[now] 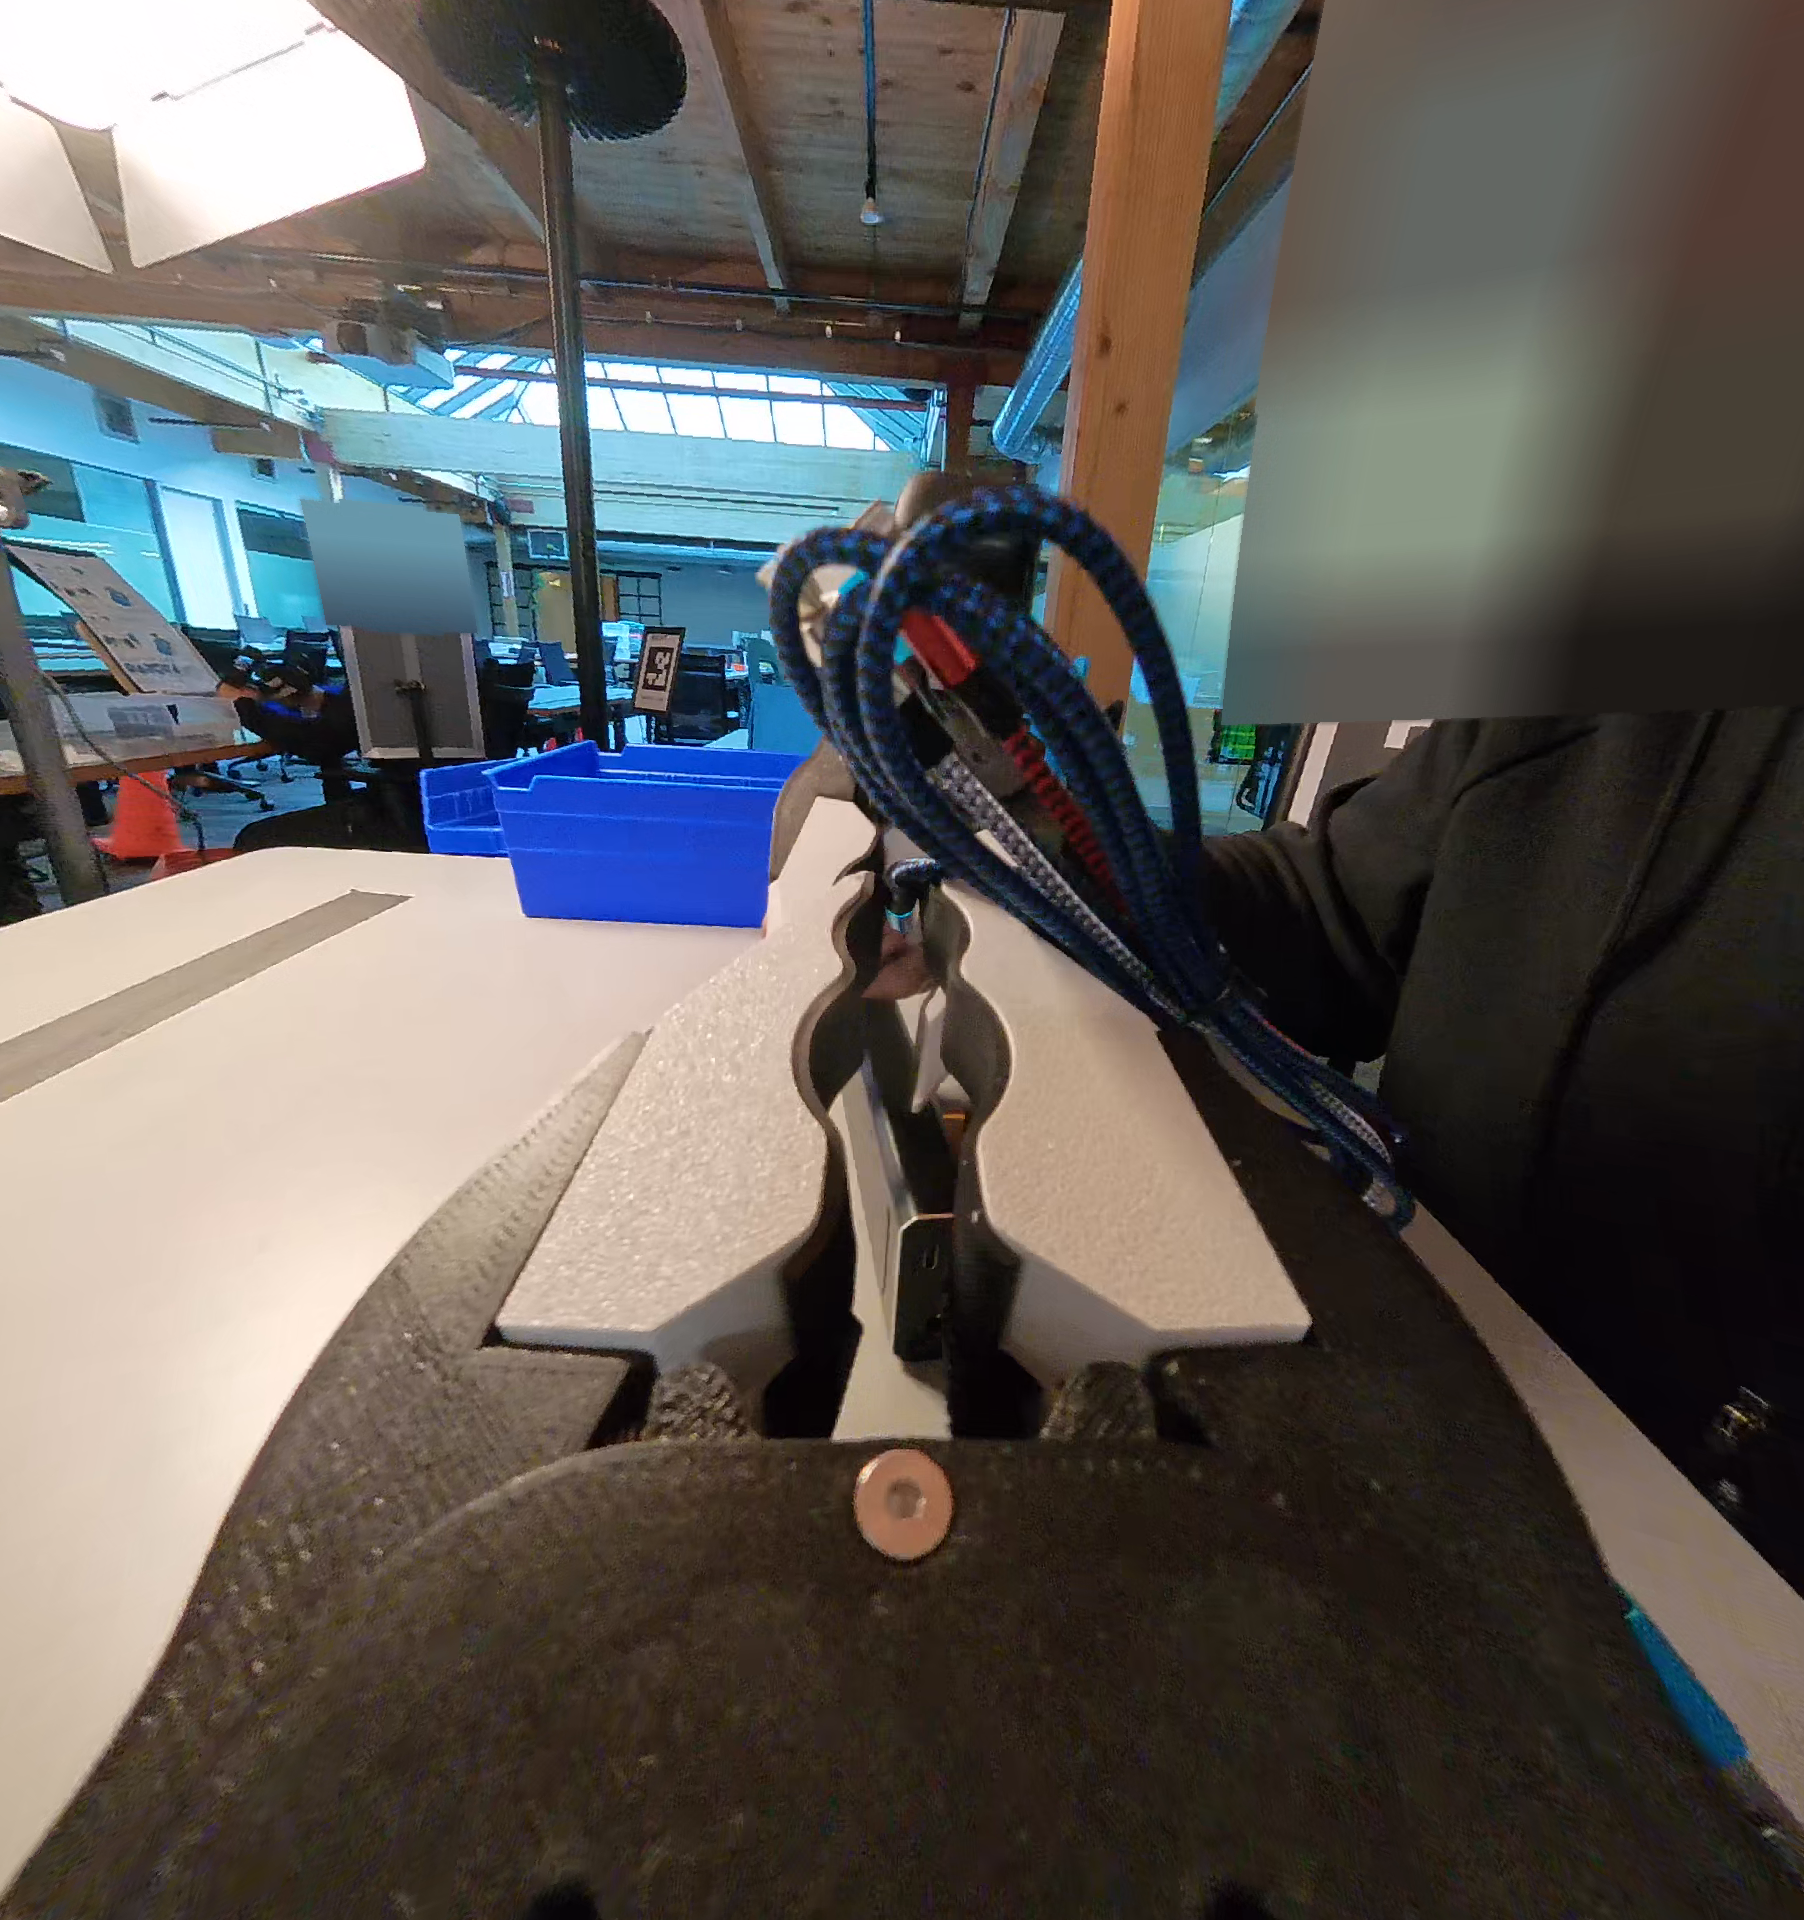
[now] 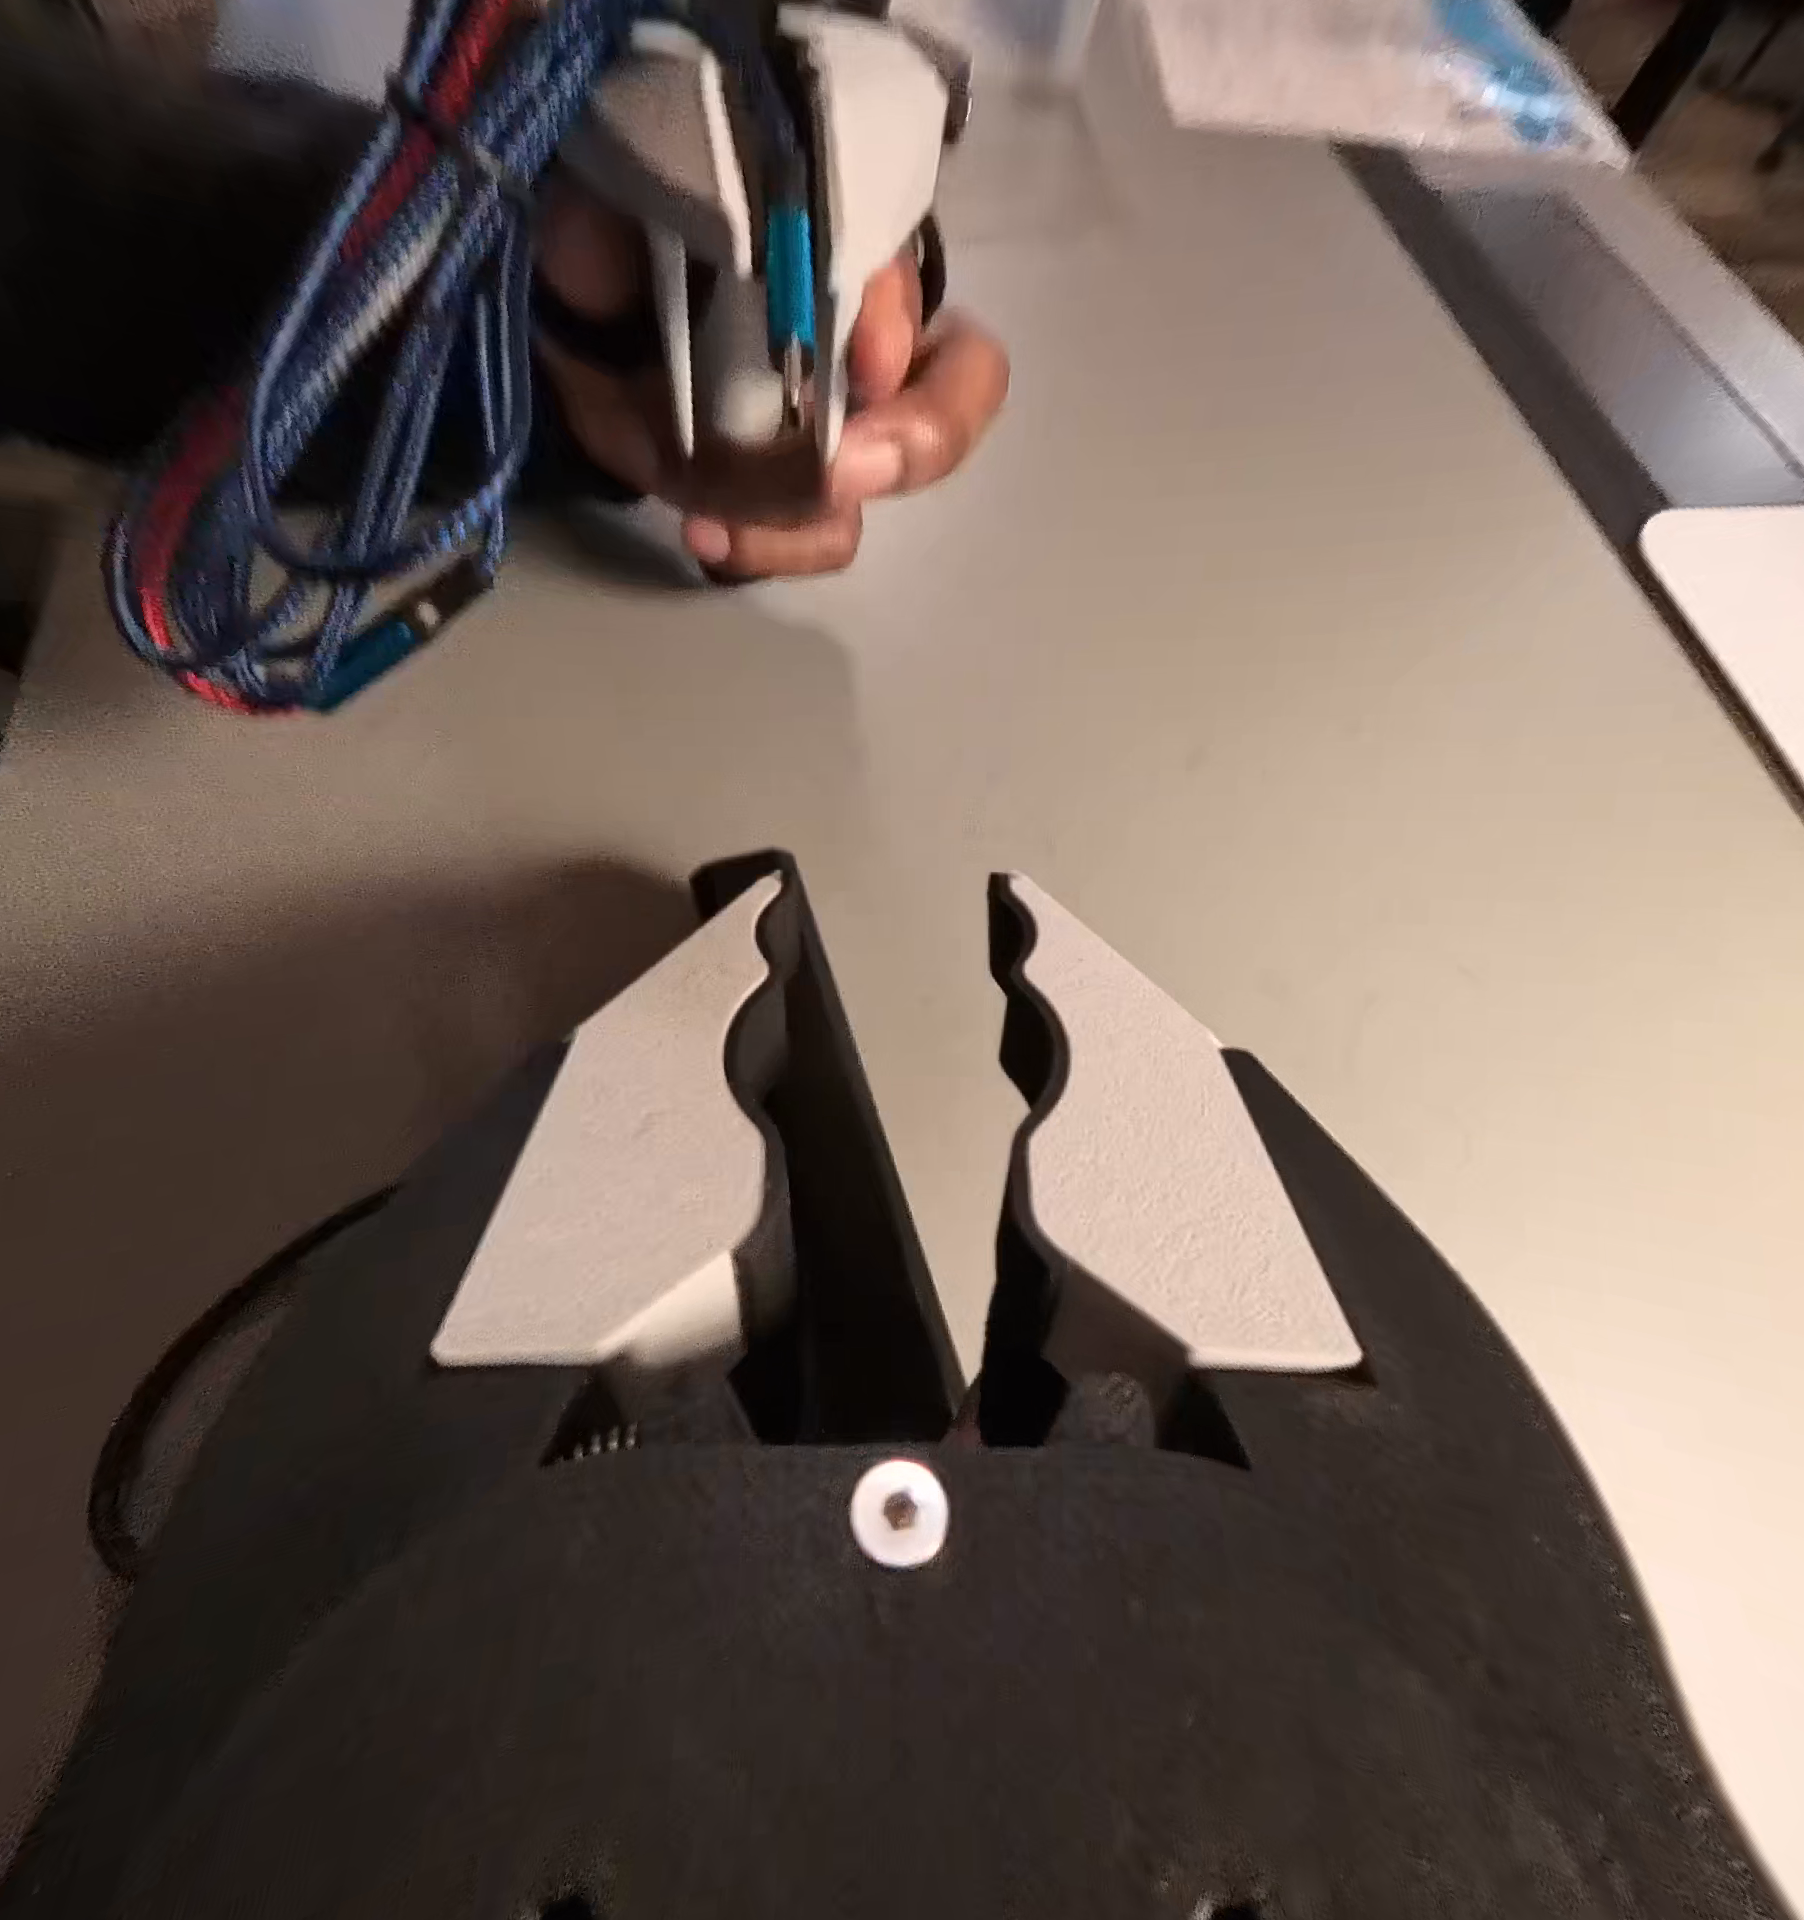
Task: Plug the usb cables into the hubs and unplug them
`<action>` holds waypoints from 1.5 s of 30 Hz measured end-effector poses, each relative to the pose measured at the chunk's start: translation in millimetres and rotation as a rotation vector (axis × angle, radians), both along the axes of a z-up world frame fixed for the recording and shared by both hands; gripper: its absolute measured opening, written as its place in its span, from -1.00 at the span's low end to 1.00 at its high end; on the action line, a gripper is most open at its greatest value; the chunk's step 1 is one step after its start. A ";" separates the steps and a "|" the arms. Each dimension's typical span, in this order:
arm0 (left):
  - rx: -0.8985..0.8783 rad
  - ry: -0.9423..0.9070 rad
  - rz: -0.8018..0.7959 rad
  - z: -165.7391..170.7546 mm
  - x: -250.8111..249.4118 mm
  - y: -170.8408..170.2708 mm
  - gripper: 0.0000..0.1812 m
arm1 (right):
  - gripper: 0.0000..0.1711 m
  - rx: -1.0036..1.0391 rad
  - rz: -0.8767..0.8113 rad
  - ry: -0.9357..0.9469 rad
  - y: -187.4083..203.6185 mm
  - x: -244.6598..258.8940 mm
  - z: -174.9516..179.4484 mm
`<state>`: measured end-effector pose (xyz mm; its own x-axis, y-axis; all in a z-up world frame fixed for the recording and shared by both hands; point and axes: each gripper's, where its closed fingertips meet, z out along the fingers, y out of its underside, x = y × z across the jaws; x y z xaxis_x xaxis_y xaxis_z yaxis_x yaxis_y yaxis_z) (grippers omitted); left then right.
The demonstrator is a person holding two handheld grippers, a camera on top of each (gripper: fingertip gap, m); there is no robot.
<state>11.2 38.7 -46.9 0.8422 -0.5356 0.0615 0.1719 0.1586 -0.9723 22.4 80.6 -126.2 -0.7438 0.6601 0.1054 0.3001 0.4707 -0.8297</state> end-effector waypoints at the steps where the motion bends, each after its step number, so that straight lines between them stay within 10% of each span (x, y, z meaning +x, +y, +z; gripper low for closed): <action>1: -0.002 -0.002 0.007 -0.6 -2.3 0.0 -0.90 | -0.56 0.004 -0.004 0.000 2.9 0.5 0.9; 21: -0.034 0.026 -0.022 -9.6 -0.5 -1.0 -0.90 | -0.52 0.631 0.178 -0.191 14.3 25.5 -67.0; 45: 0.055 0.265 0.020 13.7 25.6 -12.8 -0.91 | -0.69 -0.006 0.180 0.118 -34.2 21.6 20.4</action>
<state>36.8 25.9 -33.2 0.8354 -0.5153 -0.1911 -0.0909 0.2133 -0.9728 44.1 46.3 -105.7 -0.8322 0.5189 0.1953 0.1125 0.5030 -0.8570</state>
